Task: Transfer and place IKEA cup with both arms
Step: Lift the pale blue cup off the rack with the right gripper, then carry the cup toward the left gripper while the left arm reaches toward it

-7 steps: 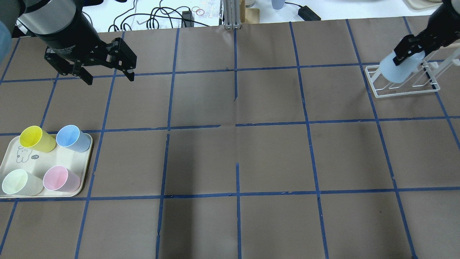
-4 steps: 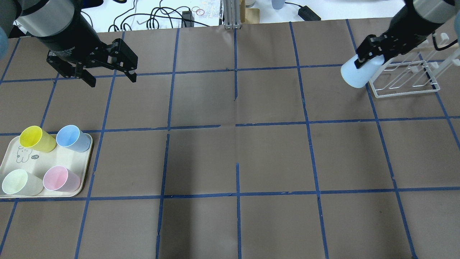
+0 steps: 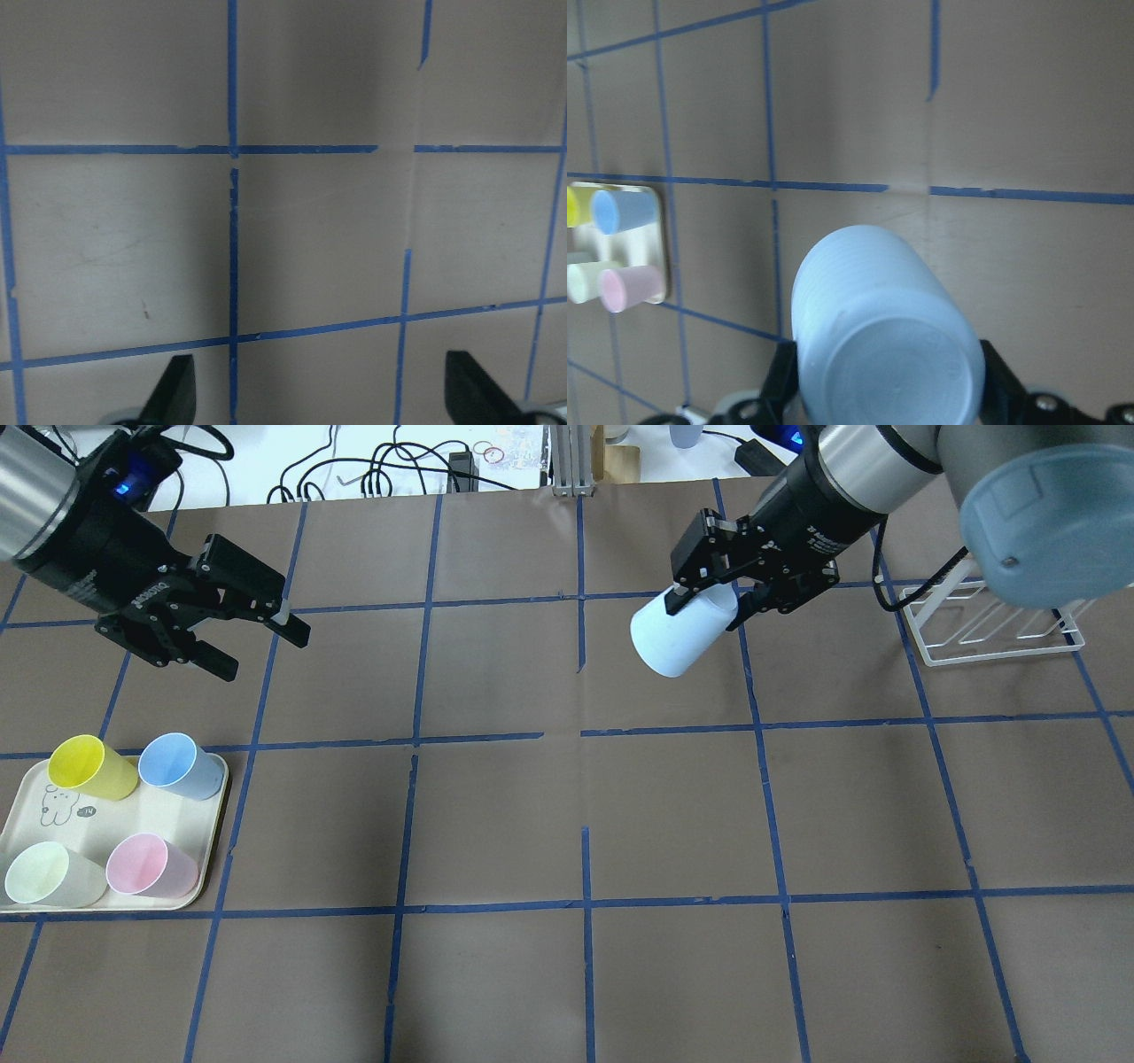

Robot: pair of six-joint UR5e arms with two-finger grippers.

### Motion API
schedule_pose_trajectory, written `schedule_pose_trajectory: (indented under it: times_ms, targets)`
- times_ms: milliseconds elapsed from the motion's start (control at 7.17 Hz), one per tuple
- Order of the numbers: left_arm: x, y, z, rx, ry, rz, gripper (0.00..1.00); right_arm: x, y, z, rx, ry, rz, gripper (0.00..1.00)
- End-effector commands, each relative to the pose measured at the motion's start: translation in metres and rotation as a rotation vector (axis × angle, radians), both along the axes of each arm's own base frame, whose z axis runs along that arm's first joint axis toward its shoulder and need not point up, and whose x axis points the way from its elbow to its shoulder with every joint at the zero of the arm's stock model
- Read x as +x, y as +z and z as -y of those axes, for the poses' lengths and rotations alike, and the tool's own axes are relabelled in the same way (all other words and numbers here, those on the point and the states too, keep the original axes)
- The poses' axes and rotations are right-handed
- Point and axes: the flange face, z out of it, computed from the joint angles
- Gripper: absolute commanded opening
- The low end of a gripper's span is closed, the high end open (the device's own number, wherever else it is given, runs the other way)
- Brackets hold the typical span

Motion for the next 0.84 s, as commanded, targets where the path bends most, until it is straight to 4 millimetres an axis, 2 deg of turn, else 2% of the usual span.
schedule_pose_trajectory:
  times_ms: [0,139,279,418,558,697]
  targets:
    - [-0.003,-0.067,0.001,0.057,0.141,-0.353,1.00,0.025,0.026,-0.009,0.049,-0.029,0.332,0.00]
    - [-0.013,-0.085,-0.002,0.077,0.215,-0.486,1.00,0.032,0.027,-0.008,0.083,-0.041,0.472,0.00]
    - [-0.021,-0.090,0.001,0.066,0.268,-0.602,1.00,0.035,0.018,-0.009,0.123,-0.058,0.589,0.00]
    - [-0.037,-0.089,0.003,0.059,0.280,-0.680,1.00,0.034,0.001,-0.010,0.170,-0.089,0.715,0.00]
    - [-0.070,-0.083,0.000,0.064,0.267,-0.763,1.00,0.035,-0.015,-0.012,0.217,-0.119,0.846,0.00]
    - [-0.074,-0.087,-0.003,0.070,0.283,-0.797,1.00,0.036,-0.025,-0.015,0.245,-0.138,0.899,0.00]
